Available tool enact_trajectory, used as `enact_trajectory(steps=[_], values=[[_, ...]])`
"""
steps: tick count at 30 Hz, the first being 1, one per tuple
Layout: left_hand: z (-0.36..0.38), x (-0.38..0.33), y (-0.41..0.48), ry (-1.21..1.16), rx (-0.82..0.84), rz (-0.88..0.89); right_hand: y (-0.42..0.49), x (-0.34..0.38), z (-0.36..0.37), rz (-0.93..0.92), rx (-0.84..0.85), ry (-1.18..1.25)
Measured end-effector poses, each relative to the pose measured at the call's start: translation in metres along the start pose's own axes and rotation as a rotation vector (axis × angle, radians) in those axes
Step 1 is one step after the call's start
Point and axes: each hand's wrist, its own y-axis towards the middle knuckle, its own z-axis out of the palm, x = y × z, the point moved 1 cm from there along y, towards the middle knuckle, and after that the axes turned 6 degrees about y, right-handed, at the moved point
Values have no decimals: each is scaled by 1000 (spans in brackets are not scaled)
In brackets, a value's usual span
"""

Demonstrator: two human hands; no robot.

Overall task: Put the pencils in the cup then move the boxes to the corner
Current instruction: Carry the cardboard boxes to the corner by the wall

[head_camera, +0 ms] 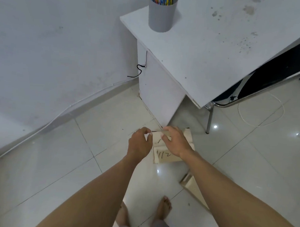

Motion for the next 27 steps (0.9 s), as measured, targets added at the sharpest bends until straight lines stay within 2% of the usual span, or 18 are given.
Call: enact_trajectory(steps=[9,15,27], values=[[96,61,37,-20,70,-13,27,-104,68,143,-90,-3],[195,129,77,2,71,-15,72,-197,126,179,-102,13],[364,236,179,45,59,-115,183,-351,186,98,-105,-240]])
